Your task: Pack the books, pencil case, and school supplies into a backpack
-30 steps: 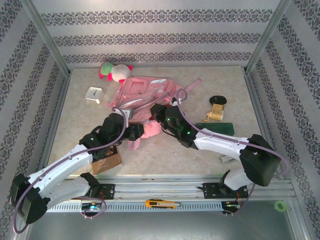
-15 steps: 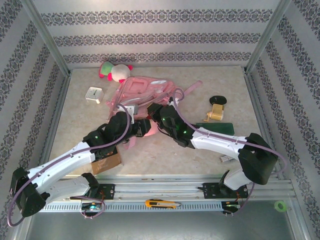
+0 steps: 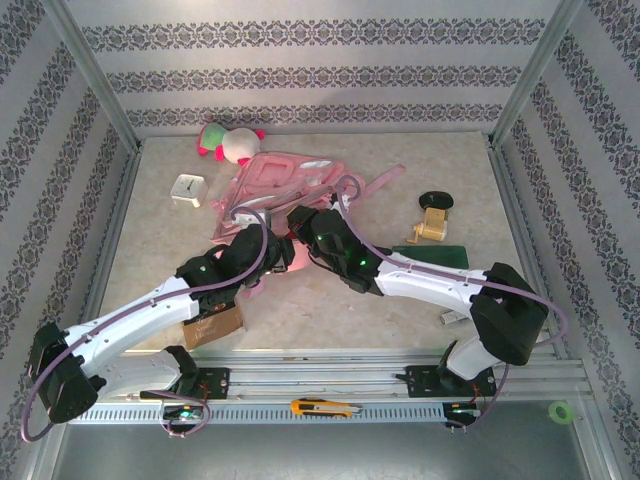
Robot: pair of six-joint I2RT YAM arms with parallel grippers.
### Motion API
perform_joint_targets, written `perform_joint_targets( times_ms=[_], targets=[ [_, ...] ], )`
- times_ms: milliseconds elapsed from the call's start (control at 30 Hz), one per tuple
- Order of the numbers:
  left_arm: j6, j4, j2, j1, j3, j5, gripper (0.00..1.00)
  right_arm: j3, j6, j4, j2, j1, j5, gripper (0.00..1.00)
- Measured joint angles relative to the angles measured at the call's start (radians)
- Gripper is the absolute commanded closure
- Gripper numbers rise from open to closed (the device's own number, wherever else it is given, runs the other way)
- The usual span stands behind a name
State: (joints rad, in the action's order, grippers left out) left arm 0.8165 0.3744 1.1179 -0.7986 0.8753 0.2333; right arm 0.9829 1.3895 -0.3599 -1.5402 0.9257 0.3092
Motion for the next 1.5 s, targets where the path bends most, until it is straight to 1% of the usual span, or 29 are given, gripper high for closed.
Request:
perform_joint_targets(
  times_ms=[100, 167, 333, 400, 633, 767, 867, 967, 1067, 1200, 1367, 1500],
  targets=[
    [0.004, 0.0, 0.023, 0.0, 0.0, 0.005, 0.62, 0.0, 0.0, 0.005, -0.001, 0.001, -0.003, 1.0],
    [0.005, 0.0, 0.04, 0.0, 0.0, 0.008, 0.67, 0.0, 0.0, 0.013, -0.002, 0.002, -0.004, 1.0],
    [0.009, 0.007, 0.064, -0.001, 0.0, 0.015, 0.94, 0.006, -0.006, 0.036, -0.002, 0.002, -0.008, 1.0],
    [0.018, 0.01, 0.064, -0.001, 0.0, 0.015, 1.0, 0.011, -0.008, 0.04, -0.002, 0.002, -0.01, 1.0],
    [0.022, 0.036, 0.032, -0.001, 0.0, 0.03, 1.0, 0.012, -0.008, 0.043, 0.0, 0.001, -0.015, 1.0],
    [0.017, 0.069, 0.006, 0.0, 0.0, 0.043, 1.0, 0.01, -0.016, 0.046, 0.008, -0.017, -0.057, 1.0],
    [0.007, 0.103, -0.022, 0.002, 0.0, 0.054, 1.0, 0.005, -0.034, 0.058, 0.026, -0.057, -0.128, 1.0],
    [-0.006, 0.127, -0.064, 0.007, -0.001, 0.057, 1.0, -0.015, -0.039, 0.063, 0.059, -0.126, -0.233, 1.0],
    [-0.03, 0.145, -0.107, 0.021, -0.013, 0.059, 1.0, -0.035, -0.044, 0.064, 0.085, -0.203, -0.351, 1.0],
    [-0.082, 0.159, -0.136, 0.054, -0.033, 0.05, 1.0, -0.043, -0.054, 0.065, 0.091, -0.296, -0.55, 1.0],
    [-0.166, 0.158, -0.17, 0.132, -0.061, 0.0, 1.0, -0.051, -0.058, 0.071, 0.107, -0.421, -0.785, 1.0],
    [-0.24, 0.107, -0.227, 0.186, -0.112, -0.1, 1.0, -0.051, -0.06, 0.077, 0.122, -0.514, -0.988, 1.0]
  ],
)
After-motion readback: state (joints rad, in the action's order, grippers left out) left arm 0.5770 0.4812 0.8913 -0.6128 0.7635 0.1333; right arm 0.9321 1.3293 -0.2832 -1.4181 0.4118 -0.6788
